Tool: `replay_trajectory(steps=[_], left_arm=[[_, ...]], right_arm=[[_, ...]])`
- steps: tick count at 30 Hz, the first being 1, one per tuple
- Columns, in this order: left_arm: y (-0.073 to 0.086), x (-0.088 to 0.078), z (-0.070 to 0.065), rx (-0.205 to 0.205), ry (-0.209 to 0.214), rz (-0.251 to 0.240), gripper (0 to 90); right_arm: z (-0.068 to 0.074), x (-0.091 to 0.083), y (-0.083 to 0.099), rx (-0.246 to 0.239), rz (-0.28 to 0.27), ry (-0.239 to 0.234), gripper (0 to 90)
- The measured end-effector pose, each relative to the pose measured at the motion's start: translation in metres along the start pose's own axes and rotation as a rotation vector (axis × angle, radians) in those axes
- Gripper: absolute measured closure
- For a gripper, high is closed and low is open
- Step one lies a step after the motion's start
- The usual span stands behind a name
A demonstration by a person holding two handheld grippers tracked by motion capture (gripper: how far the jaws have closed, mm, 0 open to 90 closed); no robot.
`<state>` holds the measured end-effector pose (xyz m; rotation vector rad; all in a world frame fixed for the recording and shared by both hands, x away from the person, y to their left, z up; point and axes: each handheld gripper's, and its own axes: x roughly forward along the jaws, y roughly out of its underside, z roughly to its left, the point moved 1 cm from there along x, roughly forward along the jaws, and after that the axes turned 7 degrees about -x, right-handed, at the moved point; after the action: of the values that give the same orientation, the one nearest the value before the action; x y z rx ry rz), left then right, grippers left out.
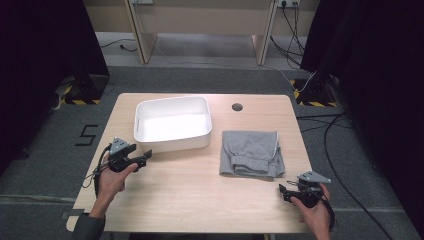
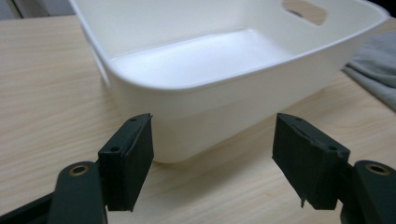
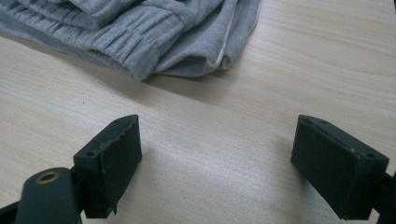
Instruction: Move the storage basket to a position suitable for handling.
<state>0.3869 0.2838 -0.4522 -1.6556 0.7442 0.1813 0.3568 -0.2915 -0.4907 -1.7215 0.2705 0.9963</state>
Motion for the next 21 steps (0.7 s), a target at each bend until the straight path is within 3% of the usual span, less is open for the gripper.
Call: replay_trajectory(steps=[1,2,3,6,7,10,14,21], left_arm=[[0.000,0.000,0.000,0.000,0.000,0.000,28.8],[-0.004,-0.007,-0.011,0.019,0.018,-0.019,28.8],[-0.004,-0.007,-0.011,0.019,0.018,-0.019,28.8],[-0.015,-0.008,-0.031,0.052,0.067,-0.042,29.7],[-0.015,-0.008,-0.031,0.052,0.067,-0.042,29.8],[-0.028,0.006,-0.047,0.090,0.099,-0.038,30.7],[-0.038,0.024,-0.061,0.104,0.134,-0.028,31.9],[-0.042,0.054,-0.082,0.107,0.182,0.013,33.0]], right_arm=[[0.000,0.000,0.000,0.000,0.000,0.000,16.8],[0.000,0.000,0.000,0.000,0.000,0.000,16.8],[0.000,0.000,0.000,0.000,0.000,0.000,16.8],[0.000,0.000,0.000,-0.001,0.000,0.001,16.7],[0.000,0.000,0.000,-0.001,0.000,0.001,16.7],[0.000,0.000,0.000,0.001,0.001,0.000,16.5],[0.000,0.000,0.000,0.002,0.001,-0.002,16.3],[-0.001,0.001,0.000,-0.001,-0.001,-0.001,16.3]])
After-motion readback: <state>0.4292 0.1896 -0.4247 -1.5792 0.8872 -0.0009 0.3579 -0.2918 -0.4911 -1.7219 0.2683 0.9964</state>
